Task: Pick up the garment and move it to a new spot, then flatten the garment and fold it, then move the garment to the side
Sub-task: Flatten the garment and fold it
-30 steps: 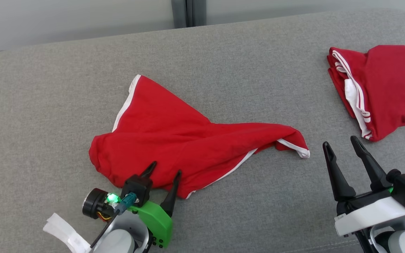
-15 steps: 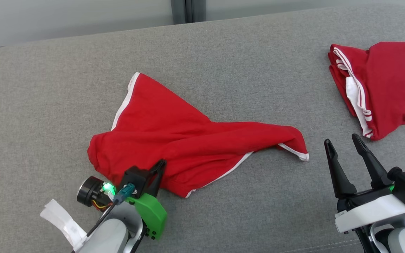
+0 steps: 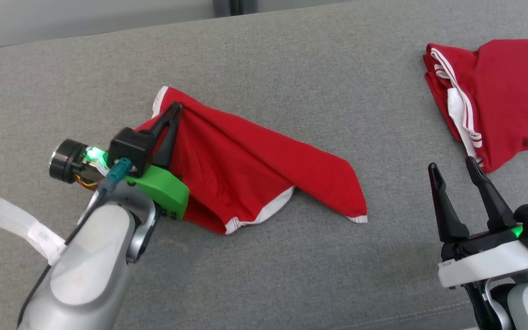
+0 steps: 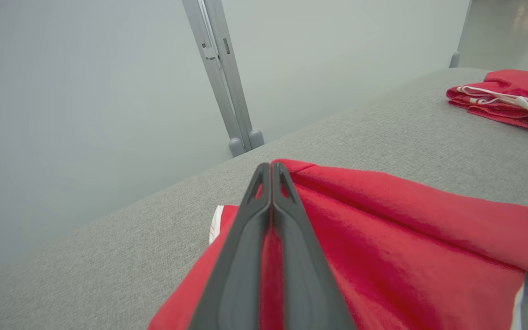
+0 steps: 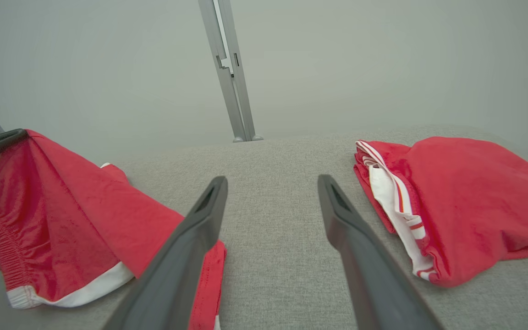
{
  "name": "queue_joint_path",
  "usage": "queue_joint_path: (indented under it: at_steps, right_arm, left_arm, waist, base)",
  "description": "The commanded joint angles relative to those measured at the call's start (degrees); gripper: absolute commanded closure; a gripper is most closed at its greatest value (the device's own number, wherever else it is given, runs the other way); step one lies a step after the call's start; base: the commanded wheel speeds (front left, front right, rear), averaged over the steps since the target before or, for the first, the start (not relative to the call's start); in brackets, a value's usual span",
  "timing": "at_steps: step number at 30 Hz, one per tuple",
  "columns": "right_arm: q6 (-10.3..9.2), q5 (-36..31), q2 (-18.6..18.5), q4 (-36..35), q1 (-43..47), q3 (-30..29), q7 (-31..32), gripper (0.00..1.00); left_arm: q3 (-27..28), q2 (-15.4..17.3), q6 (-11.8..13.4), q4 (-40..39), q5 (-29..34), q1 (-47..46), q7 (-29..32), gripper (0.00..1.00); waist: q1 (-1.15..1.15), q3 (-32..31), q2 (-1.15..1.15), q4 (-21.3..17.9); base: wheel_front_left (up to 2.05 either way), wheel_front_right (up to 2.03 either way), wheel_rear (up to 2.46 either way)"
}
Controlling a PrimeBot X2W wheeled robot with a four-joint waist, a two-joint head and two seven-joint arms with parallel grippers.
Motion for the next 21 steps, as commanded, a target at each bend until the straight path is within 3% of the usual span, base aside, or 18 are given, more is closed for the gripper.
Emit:
queue_joint_path:
  at_steps: [1,10,11,12,13,17,21]
  right_arm:
    - [-0.09,0.38,0.17,0.06,-1.12,0.22,-0.5,0.0]
    - [-0.09,1.46,0.55,2.81,-3.83,1.16,-3.15,0.0]
    - [-0.09,1.5,0.58,3.06,-3.89,1.23,-3.28,0.0]
    - [-0.09,1.51,0.59,3.41,-3.85,1.2,-3.54,0.0]
    - [-0.09,1.5,0.55,3.6,-3.81,1.04,-3.7,0.0]
    - [-0.09,0.85,0.46,4.04,-3.44,0.59,-3.95,0.0]
    - [-0.09,0.2,-0.07,3.73,-2.53,0.12,-3.57,0.0]
  left_arm:
    - [0.8,0.15,0.19,1.16,-0.82,-2.36,-0.04,1.0]
    - [2.13,-0.18,-2.16,17.08,-1.67,-12.52,-1.93,1.0]
    - [2.26,-0.66,-2.42,18.37,-2.04,-12.83,-2.7,0.75]
    - [2.5,-1.17,-2.37,19.61,-2.32,-12.98,-4.04,0.23]
    - [2.68,-1.52,-2.16,20.36,-2.55,-12.86,-5.17,0.0]
    - [4.56,-3.0,0.33,20.7,-3.84,-9.69,-9.68,0.0]
    - [7.25,-3.85,3.89,14.49,-4.07,-4.3,-11.02,0.0]
  waist:
    - [0.0,2.69,0.0,-2.42]
    - [0.0,6.86,0.0,-6.05]
    - [0.0,6.88,0.0,-6.14]
    - [0.0,6.8,0.0,-6.17]
    - [0.0,6.68,0.0,-6.08]
    - [0.0,5.18,0.0,-5.0]
    - [0.0,2.98,0.0,-3.34]
  base:
    - [0.0,0.0,0.0]
    - [0.0,0.0,0.0]
    - [0.0,0.0,0.0]
    - [0.0,0.0,0.0]
    - [0.0,0.0,0.0]
    - [0.0,0.0,0.0]
    - [0.0,0.0,0.0]
